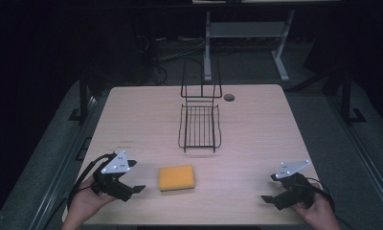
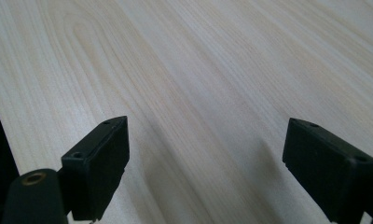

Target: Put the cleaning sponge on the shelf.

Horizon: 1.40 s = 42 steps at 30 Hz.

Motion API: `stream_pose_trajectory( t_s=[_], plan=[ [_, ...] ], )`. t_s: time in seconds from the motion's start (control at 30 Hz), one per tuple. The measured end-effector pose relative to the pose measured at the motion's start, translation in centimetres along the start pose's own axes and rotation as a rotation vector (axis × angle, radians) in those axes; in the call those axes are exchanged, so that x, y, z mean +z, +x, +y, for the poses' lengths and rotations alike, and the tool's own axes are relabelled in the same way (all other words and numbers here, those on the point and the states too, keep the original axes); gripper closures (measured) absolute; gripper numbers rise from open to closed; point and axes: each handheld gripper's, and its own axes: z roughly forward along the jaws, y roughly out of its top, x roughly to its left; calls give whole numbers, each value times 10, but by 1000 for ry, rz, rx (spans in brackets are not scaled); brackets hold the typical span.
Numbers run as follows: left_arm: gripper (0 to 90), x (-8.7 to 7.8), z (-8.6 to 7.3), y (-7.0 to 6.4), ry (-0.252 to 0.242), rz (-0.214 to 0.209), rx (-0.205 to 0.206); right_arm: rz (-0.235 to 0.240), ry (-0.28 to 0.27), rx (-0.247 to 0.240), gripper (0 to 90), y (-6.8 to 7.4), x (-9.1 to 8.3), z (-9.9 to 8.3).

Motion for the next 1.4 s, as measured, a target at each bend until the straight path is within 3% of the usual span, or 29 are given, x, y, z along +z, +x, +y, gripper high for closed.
stream_pose_trajectory(
  t_s=[0.5,0.83,1.4],
  plan=[
    [150,11,22,-1,14,-25,48,4,0,-2,140,-1,0,1],
    [150,18,33,-1,29,-48,57,6,-11,-8,141,0,-2,1],
    [150,39,60,5,73,-116,110,13,-18,-10,141,1,-4,3]
  ],
)
